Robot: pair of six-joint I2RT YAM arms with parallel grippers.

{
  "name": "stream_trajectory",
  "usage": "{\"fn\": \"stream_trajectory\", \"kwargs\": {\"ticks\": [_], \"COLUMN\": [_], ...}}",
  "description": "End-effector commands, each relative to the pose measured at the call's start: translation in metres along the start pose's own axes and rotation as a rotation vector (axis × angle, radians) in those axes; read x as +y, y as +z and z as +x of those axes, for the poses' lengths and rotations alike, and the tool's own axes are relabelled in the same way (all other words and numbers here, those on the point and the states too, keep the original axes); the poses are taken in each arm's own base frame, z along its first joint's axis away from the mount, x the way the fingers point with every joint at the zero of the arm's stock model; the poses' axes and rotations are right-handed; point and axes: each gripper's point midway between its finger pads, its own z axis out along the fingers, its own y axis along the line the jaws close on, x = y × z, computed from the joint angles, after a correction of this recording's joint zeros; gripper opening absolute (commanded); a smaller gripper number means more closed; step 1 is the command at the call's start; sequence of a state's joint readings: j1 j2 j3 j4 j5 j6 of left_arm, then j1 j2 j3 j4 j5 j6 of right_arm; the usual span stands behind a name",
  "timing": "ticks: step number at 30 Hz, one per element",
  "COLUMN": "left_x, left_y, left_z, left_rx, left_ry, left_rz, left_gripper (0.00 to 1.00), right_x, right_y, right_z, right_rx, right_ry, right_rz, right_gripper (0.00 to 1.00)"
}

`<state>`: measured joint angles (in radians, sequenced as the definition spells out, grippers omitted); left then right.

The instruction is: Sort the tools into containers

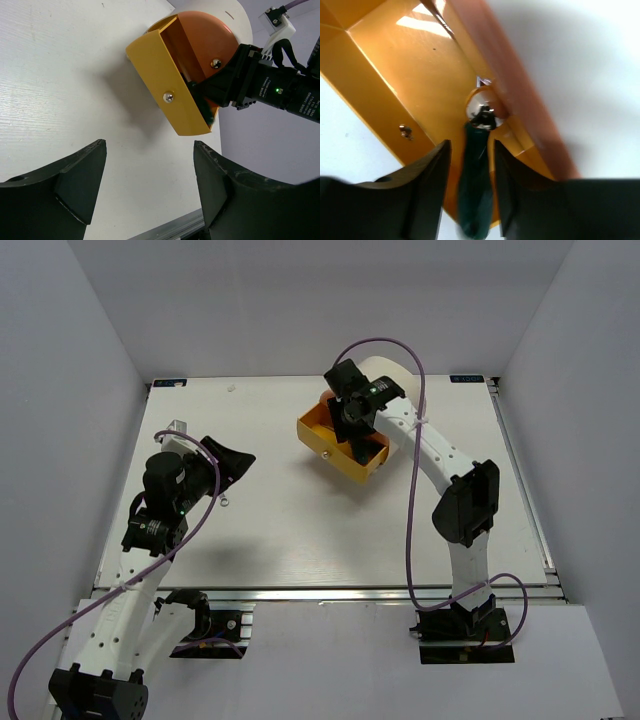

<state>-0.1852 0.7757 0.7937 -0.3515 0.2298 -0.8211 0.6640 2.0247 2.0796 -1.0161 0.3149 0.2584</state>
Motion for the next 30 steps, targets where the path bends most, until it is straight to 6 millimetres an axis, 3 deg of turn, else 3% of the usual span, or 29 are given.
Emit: {"fn": "stream_trajectory", "kwargs": {"ticks": [1, 5, 9, 10, 13, 14, 16, 17, 20, 21, 22, 23, 24, 25, 26, 29, 30], "left_x": [-0.006, -0.008, -0.01, -0.01, -0.012, -0.013, -0.014, -0.016, -0.015, -0.012, -0.006, -0.002, -0.003, 0.002, 0.003, 0.012, 0.009], "left_y": [-0.006, -0.005, -0.004, -0.004, -0.002, -0.002, 0.0, 0.001, 0.006, 0.008, 0.012, 0.014, 0.017, 0.025, 0.03, 0.055, 0.061], "left_z": [-0.007, -0.008, -0.007, -0.008, -0.007, -0.008, -0.006, -0.008, -0.006, -0.006, -0.005, -0.004, -0.006, -0.002, 0.003, 0.016, 0.026], "left_rx": [-0.026, -0.028, -0.023, -0.024, -0.023, -0.027, -0.017, -0.021, -0.01, -0.009, -0.003, 0.003, 0.005, 0.032, 0.061, 0.151, 0.206], "left_ry": [0.006, 0.006, 0.008, 0.008, 0.006, 0.006, 0.002, 0.002, -0.004, -0.009, -0.017, -0.022, -0.022, -0.03, -0.04, -0.1, -0.124], "left_rz": [0.013, 0.02, 0.028, 0.029, 0.044, 0.053, 0.06, 0.072, 0.071, 0.057, 0.031, 0.012, 0.009, -0.012, -0.012, -0.03, -0.005], "left_gripper": [0.8, 0.8, 0.8, 0.79, 0.78, 0.78, 0.77, 0.76, 0.65, 0.57, 0.39, 0.32, 0.27, 0.23, 0.23, 0.25, 0.28], "right_x": [0.001, 0.004, 0.011, 0.022, 0.038, 0.046, 0.055, 0.059, 0.064, 0.066, 0.062, 0.063, 0.068, 0.063, 0.059, 0.021, -0.006], "right_y": [-0.007, -0.012, -0.024, -0.029, -0.049, -0.061, -0.072, -0.082, -0.103, -0.109, -0.13, -0.135, -0.135, -0.154, -0.155, -0.136, -0.146], "right_z": [-0.019, -0.016, -0.016, -0.015, -0.012, -0.013, -0.012, -0.009, -0.011, -0.026, -0.033, -0.034, -0.034, -0.041, -0.046, -0.077, -0.099], "right_rx": [-0.065, -0.058, -0.063, -0.057, -0.061, -0.078, -0.105, -0.127, -0.249, -0.35, -0.446, -0.495, -0.553, -0.641, -0.679, -0.712, -0.736], "right_ry": [0.011, 0.001, -0.031, -0.05, -0.115, -0.145, -0.222, -0.273, -0.425, -0.449, -0.504, -0.547, -0.592, -0.632, -0.624, -0.491, -0.428], "right_rz": [-0.007, -0.045, -0.105, -0.173, -0.313, -0.375, -0.462, -0.509, -0.59, -0.59, -0.591, -0.603, -0.626, -0.606, -0.575, -0.365, -0.34], "right_gripper": [0.51, 0.62, 0.57, 0.54, 0.3, 0.15, 0.01, 0.0, 0.0, 0.0, 0.0, 0.01, 0.07, 0.16, 0.41, 0.57, 0.6]}}
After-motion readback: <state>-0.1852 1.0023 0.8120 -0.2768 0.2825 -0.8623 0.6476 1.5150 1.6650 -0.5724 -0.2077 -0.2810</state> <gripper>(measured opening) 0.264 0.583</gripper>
